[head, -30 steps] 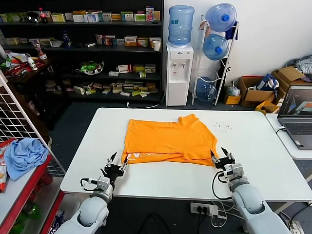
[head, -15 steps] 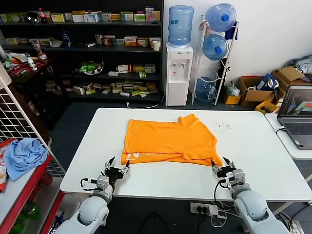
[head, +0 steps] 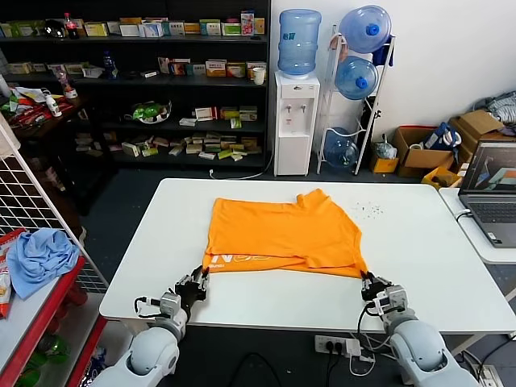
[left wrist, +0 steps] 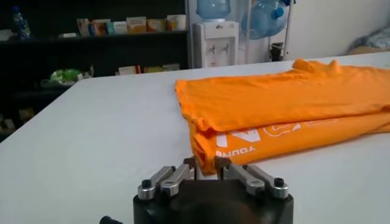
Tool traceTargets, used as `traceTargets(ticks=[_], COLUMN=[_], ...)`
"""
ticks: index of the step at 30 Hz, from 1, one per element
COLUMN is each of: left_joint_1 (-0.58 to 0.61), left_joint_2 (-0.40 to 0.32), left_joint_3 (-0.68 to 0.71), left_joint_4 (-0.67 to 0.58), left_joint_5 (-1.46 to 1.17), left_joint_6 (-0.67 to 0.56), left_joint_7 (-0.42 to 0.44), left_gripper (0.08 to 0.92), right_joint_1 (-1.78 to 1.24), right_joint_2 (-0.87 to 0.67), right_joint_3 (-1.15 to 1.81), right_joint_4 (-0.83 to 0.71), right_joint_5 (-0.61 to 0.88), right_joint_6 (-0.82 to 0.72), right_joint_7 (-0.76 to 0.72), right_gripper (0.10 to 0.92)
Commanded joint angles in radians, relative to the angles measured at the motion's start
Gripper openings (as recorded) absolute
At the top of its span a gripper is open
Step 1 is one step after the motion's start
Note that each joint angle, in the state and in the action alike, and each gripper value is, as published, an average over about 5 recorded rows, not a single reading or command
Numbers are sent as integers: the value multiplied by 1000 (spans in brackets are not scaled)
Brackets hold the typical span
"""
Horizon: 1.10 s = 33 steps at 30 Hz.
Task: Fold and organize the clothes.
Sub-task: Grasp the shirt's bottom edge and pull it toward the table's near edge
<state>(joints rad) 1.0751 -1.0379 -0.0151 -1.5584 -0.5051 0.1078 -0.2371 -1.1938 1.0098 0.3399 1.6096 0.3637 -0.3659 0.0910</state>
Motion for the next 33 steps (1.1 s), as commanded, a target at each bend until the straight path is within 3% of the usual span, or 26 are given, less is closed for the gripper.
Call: traceTargets(ticks=[1, 6, 15, 22, 25, 33], left_joint_1=[51, 128, 276, 311, 307, 270], left_joint_2=[58, 121, 189, 201, 194, 211], left_joint_3=[2, -14, -43, -55, -56, -76], left_joint_4=[-89, -200, -343, -387, -394, -420], left_joint_5=[-47, -66, -45, -43, -52, -87], left_joint_6=[22, 37, 70, 160, 186, 222], left_joint_7=[-14, -37, -75, -102, -113, -101], left_gripper=[221, 100, 89, 91, 129, 354], right_joint_1=[-62, -164, -313, -350, -346, -296], right_joint_2=[-46, -92, -107, -100, -101, -137], right_joint_3=[16, 47, 78, 87, 92, 121], right_joint_4=[70, 169, 322, 357, 361, 387], right_joint_5=[16, 32, 40, 33, 39, 183], right_joint_6=[-19, -32, -73, -106, -115, -99], right_joint_7=[15, 32, 81, 96, 102, 125], right_gripper=[125, 125, 125, 128, 170, 397])
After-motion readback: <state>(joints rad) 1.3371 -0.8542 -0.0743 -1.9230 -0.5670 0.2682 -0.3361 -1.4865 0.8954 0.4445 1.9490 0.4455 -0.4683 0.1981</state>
